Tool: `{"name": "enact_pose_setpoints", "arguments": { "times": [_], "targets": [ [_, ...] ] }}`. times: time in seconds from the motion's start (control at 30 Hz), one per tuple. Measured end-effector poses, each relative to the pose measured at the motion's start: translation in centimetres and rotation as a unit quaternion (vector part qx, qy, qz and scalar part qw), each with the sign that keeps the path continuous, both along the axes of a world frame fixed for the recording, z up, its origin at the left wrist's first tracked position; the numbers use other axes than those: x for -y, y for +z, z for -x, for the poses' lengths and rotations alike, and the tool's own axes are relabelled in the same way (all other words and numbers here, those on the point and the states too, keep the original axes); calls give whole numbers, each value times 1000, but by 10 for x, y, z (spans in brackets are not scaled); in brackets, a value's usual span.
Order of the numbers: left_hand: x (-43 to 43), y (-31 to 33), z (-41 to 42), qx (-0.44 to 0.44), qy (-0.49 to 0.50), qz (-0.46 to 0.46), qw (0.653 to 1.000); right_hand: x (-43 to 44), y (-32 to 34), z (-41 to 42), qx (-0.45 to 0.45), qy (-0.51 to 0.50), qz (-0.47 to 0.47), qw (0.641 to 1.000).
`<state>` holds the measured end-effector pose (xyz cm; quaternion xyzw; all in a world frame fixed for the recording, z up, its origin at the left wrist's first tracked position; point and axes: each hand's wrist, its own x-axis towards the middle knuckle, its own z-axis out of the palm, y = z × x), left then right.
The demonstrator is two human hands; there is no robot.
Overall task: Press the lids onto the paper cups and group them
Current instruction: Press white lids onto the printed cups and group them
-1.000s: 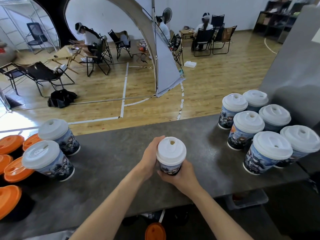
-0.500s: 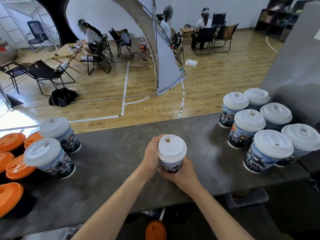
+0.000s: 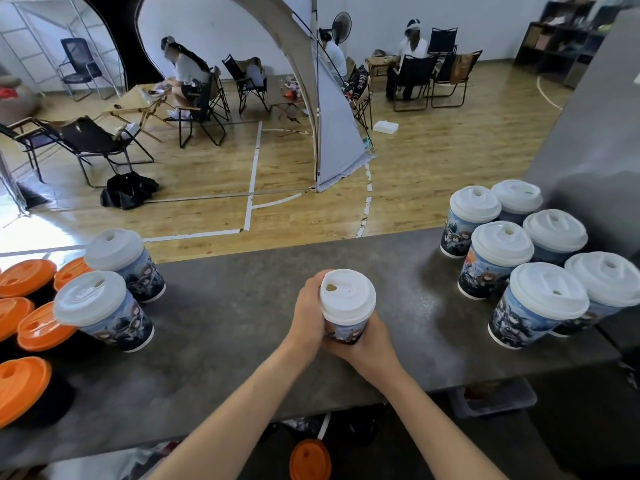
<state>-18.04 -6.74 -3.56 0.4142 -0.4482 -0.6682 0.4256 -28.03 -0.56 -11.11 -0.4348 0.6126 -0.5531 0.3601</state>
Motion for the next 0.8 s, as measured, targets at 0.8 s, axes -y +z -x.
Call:
{"name": "enact_pose_setpoints", "arguments": {
  "times": [0.8],
  "targets": [
    [6, -1, -2, -28, -27, 76, 996, 1, -2, -1, -22, 13, 6, 1000]
  ]
}}
